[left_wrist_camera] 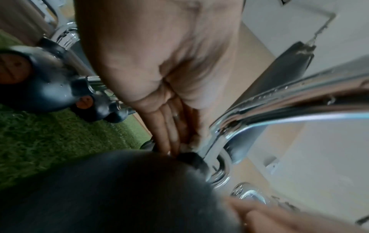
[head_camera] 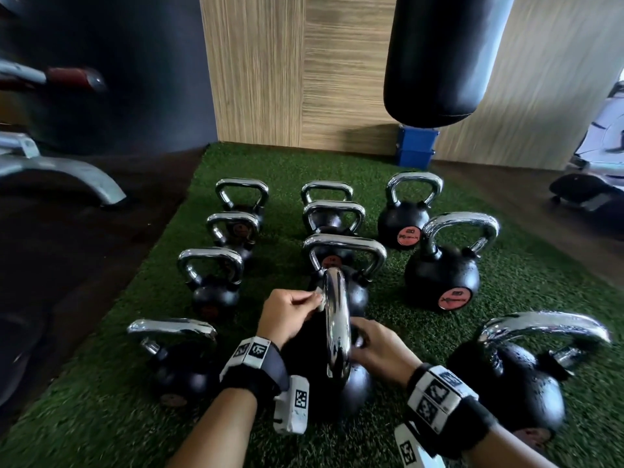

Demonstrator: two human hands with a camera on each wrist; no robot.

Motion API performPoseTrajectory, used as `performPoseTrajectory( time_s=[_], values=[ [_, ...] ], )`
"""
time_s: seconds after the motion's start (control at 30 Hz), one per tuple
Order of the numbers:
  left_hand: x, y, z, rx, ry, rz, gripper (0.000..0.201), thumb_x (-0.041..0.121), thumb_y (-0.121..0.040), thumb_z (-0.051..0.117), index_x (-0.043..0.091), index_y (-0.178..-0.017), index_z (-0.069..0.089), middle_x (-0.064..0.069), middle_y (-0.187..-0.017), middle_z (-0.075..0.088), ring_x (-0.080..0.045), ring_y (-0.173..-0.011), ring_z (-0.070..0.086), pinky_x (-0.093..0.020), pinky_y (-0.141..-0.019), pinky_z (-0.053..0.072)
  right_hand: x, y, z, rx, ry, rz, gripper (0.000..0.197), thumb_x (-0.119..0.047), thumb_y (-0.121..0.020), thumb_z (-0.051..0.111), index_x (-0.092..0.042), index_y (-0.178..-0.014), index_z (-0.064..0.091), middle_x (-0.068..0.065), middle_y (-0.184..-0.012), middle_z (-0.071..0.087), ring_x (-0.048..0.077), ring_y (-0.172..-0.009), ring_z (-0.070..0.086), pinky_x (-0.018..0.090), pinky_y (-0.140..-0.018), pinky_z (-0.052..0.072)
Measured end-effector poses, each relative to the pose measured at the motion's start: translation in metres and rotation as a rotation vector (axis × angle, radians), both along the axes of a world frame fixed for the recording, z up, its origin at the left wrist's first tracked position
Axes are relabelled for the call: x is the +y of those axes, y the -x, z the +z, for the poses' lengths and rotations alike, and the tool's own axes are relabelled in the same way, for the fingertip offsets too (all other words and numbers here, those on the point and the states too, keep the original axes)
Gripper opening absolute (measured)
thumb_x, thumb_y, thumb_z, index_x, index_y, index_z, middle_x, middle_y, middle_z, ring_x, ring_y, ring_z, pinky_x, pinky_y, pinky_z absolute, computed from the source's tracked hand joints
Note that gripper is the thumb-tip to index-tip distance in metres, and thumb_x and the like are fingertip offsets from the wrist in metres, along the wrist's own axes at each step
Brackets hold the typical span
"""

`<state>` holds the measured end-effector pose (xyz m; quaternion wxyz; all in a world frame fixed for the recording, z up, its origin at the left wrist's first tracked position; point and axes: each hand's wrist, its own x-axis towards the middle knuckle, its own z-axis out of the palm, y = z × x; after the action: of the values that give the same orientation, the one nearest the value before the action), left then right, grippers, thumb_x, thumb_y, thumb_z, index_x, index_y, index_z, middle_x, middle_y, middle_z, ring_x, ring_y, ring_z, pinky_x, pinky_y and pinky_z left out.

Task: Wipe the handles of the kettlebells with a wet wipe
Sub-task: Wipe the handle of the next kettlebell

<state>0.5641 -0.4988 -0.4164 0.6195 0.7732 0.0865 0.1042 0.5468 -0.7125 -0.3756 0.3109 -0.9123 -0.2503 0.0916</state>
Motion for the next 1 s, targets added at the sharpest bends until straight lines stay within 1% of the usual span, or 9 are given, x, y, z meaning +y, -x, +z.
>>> performPoseTrajectory(
  time_s=[0.1,0.2,0.3,0.37,0.5,0.63,0.7,0.83,1.0],
  values=[
    [0.0,-0.005,0.009,-0.033,-0.049,0.0,0.008,0.029,-0.081,0.085,0.033,-0.087,0.082,0.01,-0.09,0.081,-0.01,-0.093,0.076,-0.043,-0.096,0.06,-0.001,-0.006,0.0,0.072,-0.018,0.032,0.045,-0.041,-0.086,0.074,-0.024,-0.127,0.067,-0.01,-0.104,0.071,0.002,-0.088,0.06,0.023,-0.082,0.048],
    [-0.003,-0.004,0.02,-0.106,0.048,-0.002,0.01,0.031,-0.078,0.079,0.039,-0.084,0.083,0.009,-0.09,0.081,-0.009,-0.096,0.076,-0.042,-0.099,0.058,-0.002,-0.008,-0.004,0.084,-0.025,0.006,0.049,-0.043,-0.085,0.074,-0.022,-0.129,0.066,-0.005,-0.109,0.073,0.0,-0.088,0.058,0.02,-0.081,0.047],
    [-0.007,-0.002,0.015,-0.137,0.116,0.038,0.015,0.017,-0.085,0.081,0.026,-0.097,0.083,0.002,-0.099,0.081,-0.015,-0.103,0.075,-0.046,-0.101,0.056,-0.002,-0.008,-0.01,0.083,-0.056,-0.02,0.053,-0.042,-0.085,0.074,-0.022,-0.133,0.064,-0.009,-0.101,0.07,-0.008,-0.078,0.051,0.008,-0.069,0.037],
    [-0.008,-0.002,0.015,-0.135,0.102,0.051,0.016,0.01,-0.088,0.079,0.019,-0.101,0.082,0.001,-0.1,0.081,-0.015,-0.103,0.075,-0.046,-0.101,0.057,-0.003,-0.007,-0.013,0.092,-0.094,-0.044,0.051,-0.041,-0.085,0.075,-0.025,-0.132,0.065,-0.018,-0.09,0.063,-0.012,-0.075,0.05,0.009,-0.07,0.038],
    [-0.011,0.0,0.037,-0.174,0.346,0.026,0.013,0.012,-0.089,0.078,0.017,-0.102,0.08,-0.006,-0.096,0.081,-0.015,-0.095,0.075,-0.038,-0.094,0.06,-0.003,-0.007,-0.018,0.109,-0.111,-0.09,0.057,-0.038,-0.085,0.076,-0.022,-0.137,0.061,-0.014,-0.098,0.055,0.001,-0.092,0.048,0.019,-0.081,0.038],
    [-0.01,0.016,0.058,-0.207,0.461,-0.056,0.018,0.017,-0.078,0.081,0.018,-0.096,0.082,-0.005,-0.102,0.08,-0.014,-0.098,0.076,-0.024,-0.082,0.062,-0.003,-0.007,-0.022,0.104,-0.099,-0.112,0.06,-0.039,-0.085,0.075,-0.025,-0.141,0.057,-0.012,-0.1,0.054,0.003,-0.093,0.044,0.019,-0.08,0.035],
    [-0.006,0.021,0.067,-0.179,0.427,-0.107,0.019,0.019,-0.071,0.084,0.02,-0.09,0.084,-0.006,-0.1,0.08,-0.017,-0.096,0.077,-0.024,-0.08,0.062,-0.003,-0.006,-0.023,0.112,-0.108,-0.118,0.061,-0.041,-0.085,0.075,-0.025,-0.141,0.057,-0.01,-0.104,0.06,0.004,-0.093,0.046,0.02,-0.08,0.038],
    [-0.004,0.016,0.081,-0.122,0.186,-0.046,0.023,0.019,-0.077,0.088,0.015,-0.1,0.083,-0.004,-0.097,0.081,-0.022,-0.097,0.077,-0.033,-0.087,0.061,-0.003,-0.008,-0.023,0.093,-0.108,-0.107,0.062,-0.043,-0.083,0.076,-0.024,-0.139,0.059,-0.013,-0.1,0.051,0.002,-0.093,0.043,0.015,-0.074,0.037],
    [0.001,0.042,0.079,-0.031,0.243,-0.169,0.022,0.029,-0.067,0.092,0.02,-0.086,0.085,-0.007,-0.088,0.081,-0.015,-0.083,0.078,-0.024,-0.072,0.062,-0.003,-0.008,-0.028,0.087,-0.126,-0.123,0.062,-0.047,-0.082,0.076,-0.027,-0.138,0.06,-0.014,-0.097,0.052,0.001,-0.089,0.044,0.008,-0.065,0.034]
  ],
)
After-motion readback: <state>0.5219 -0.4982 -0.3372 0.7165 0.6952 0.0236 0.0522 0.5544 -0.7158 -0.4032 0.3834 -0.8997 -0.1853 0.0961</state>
